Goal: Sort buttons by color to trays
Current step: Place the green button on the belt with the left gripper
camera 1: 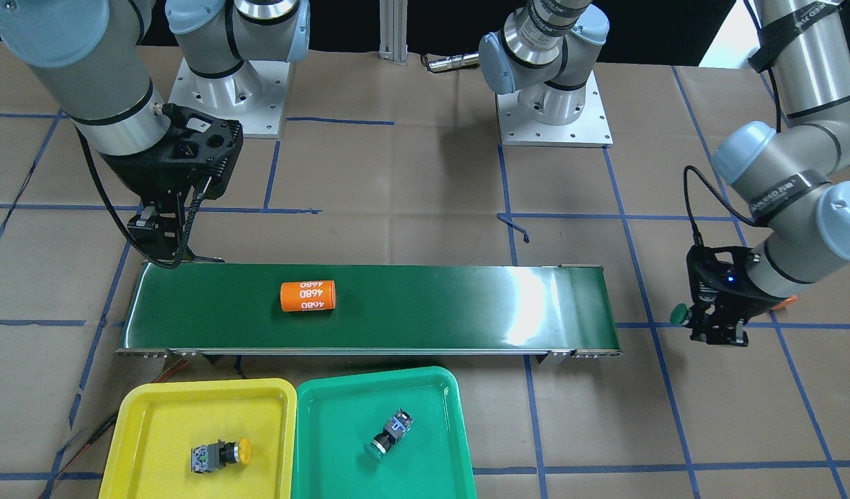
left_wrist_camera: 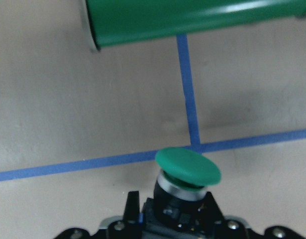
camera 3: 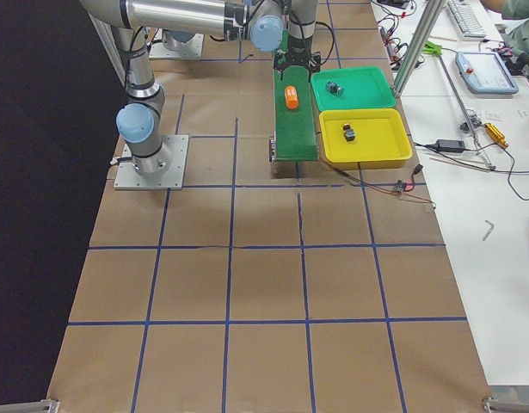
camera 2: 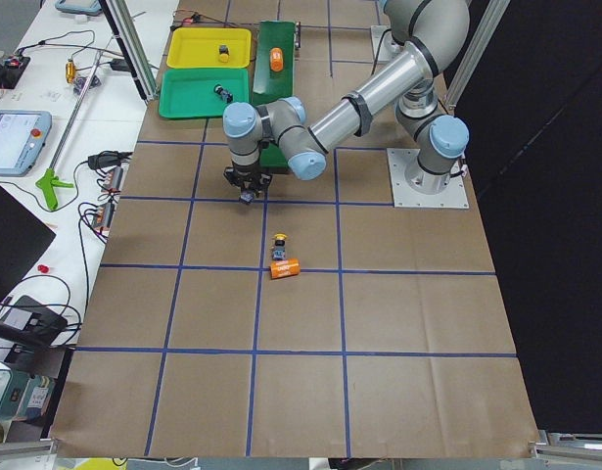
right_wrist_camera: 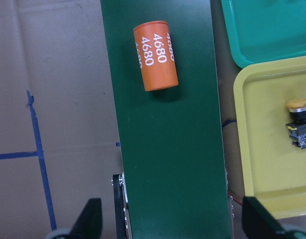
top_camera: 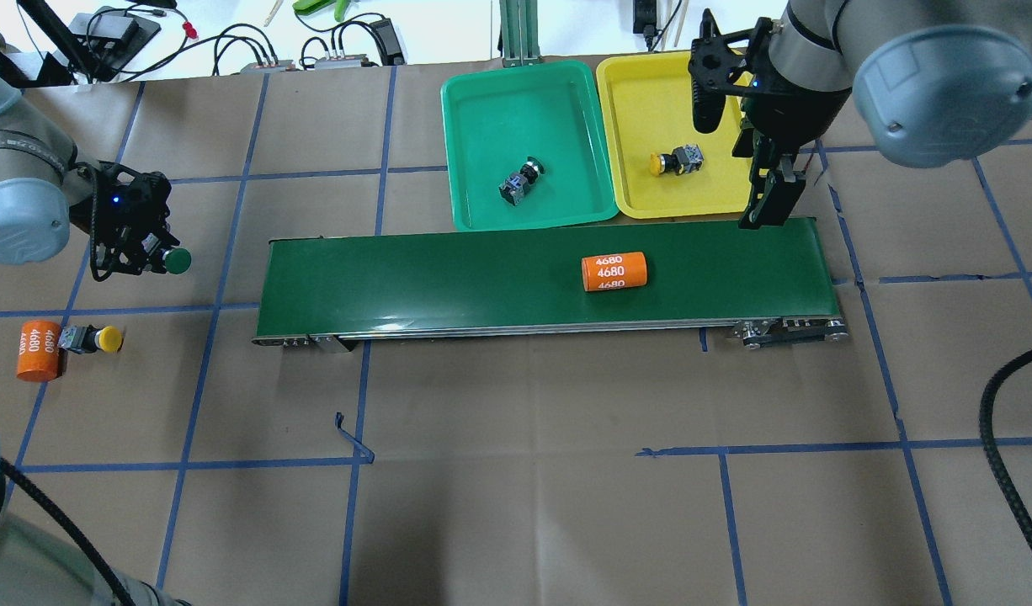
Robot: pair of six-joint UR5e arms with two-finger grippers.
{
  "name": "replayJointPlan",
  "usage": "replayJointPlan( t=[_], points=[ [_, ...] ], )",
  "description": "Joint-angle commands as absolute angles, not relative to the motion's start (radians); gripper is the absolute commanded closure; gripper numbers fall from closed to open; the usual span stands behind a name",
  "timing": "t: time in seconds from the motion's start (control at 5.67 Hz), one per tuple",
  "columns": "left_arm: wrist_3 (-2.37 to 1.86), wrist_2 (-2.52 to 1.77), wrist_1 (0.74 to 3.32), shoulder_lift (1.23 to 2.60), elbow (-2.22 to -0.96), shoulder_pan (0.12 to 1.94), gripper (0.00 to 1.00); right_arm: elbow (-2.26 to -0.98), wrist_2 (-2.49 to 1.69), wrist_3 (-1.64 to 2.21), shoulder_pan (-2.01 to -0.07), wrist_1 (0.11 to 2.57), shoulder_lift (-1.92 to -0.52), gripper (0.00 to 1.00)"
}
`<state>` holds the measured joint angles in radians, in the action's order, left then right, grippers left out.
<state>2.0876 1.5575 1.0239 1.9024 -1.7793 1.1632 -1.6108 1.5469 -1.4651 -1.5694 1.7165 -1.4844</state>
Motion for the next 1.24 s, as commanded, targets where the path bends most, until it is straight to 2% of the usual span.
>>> replayJointPlan(
  t=[0.0, 0.35, 0.71, 0.88, 1.06],
  points=[
    [1.791, 1.565, 1.029, 1.841, -1.824, 1.320, 0.93, -1.603, 1.552, -1.471, -1.572, 1.718, -1.485, 0.00],
    [1.571, 1.571, 1.023, 1.881, -1.819, 1.458, 0.93, -1.605, 1.552, -1.479, -1.572, 1.721, -1.485, 0.00],
    [1.471, 1.572, 1.031, 1.884, -1.833, 1.506, 0.92, -1.608, 1.551, -1.529, -1.572, 1.721, -1.479, 0.00],
    [1.410, 1.572, 1.037, 1.881, -1.847, 1.511, 0.78, -1.608, 1.551, -1.529, -1.572, 1.721, -1.476, 0.00],
    [1.404, 1.572, 1.043, 1.878, -1.847, 1.509, 0.01, -1.609, 1.551, -1.535, -1.572, 1.721, -1.477, 0.00]
  ],
)
